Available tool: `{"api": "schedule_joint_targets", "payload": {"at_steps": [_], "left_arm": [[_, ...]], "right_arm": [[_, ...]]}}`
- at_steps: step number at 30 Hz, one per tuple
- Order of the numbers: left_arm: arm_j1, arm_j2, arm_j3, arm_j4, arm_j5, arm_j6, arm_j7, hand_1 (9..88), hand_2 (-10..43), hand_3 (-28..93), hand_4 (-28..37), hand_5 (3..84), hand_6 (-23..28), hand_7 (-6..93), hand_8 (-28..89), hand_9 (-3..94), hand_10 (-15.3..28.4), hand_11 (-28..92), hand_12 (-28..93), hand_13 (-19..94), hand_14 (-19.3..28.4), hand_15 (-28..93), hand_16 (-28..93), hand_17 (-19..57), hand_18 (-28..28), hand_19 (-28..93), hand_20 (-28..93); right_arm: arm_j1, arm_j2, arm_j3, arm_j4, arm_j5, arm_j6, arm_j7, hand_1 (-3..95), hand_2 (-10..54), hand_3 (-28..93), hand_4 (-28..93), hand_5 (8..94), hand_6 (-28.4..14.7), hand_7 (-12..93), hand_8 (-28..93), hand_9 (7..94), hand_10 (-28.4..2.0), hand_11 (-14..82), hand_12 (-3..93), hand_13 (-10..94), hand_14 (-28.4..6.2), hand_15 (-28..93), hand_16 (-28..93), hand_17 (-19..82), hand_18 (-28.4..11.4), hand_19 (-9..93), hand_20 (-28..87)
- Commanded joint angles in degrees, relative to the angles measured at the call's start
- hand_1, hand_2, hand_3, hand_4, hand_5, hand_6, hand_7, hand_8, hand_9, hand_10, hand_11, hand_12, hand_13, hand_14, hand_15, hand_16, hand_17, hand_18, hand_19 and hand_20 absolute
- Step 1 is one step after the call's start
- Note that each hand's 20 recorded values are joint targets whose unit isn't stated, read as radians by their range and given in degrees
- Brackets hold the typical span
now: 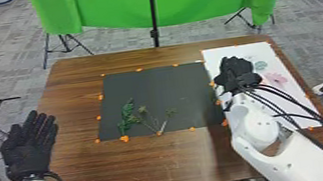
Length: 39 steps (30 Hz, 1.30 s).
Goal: Arrange flowers
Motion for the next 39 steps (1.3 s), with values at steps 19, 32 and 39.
{"api": "schedule_joint_targets", "payload": {"at_steps": [19, 32, 39], "left_arm": [[0.44, -0.13, 0.86, 1.22, 7.43, -0.63, -1.20, 24.5, 9.6, 81, -28.3, 48.8, 11.3, 8.8, -9, 39.7, 16.0, 19, 8, 29, 16.0, 26, -6, -5.1, 13.8, 32, 11], [0.61, -0.51, 1.04, 1.15, 4.35, -1.42, -1.10, 27.9, 5.9, 80, -28.3, 48.8, 11.4, 8.8, -9, 39.6, 15.9, 19, 8, 29, 16.1, 27, -6, -5.2, 13.8, 32, 11], [0.53, -0.48, 1.10, 1.19, 2.99, -1.54, -0.79, 28.7, 5.1, 80, -28.3, 48.7, 11.4, 8.5, -9, 39.9, 16.0, 19, 8, 30, 16.6, 30, -5, -5.4, 14.8, 36, 13]], "right_arm": [[3.49, -3.52, -4.48, 12.03, -2.17, -17.02, -1.28, 48.3, -9.5, 74, -28, 81.5, -5.0, 24, 14, 91.1, -12.6, 18.5, 34.6, 89, -6.9, 47, 33, 54, -24.7, 93, 56], [-0.67, -3.26, -1.72, 10.63, -2.64, -1.09, -1.89, 60.5, -9.5, 82, -27, 87.5, -1.1, 33, 18, 93.7, -9.3, 17.0, 33.6, 94, -2.1, 34, 47, 56, -23.9, 93, 49], [-1.59, -1.44, 0.91, 3.73, -1.91, 11.60, -1.52, 55.7, -9.5, 87, -15, 90.7, -1.9, 32, 17, 93.7, -11.2, 21.4, 35.7, 94, -3.2, 38, 50, 56, -26.0, 93, 50]]}}
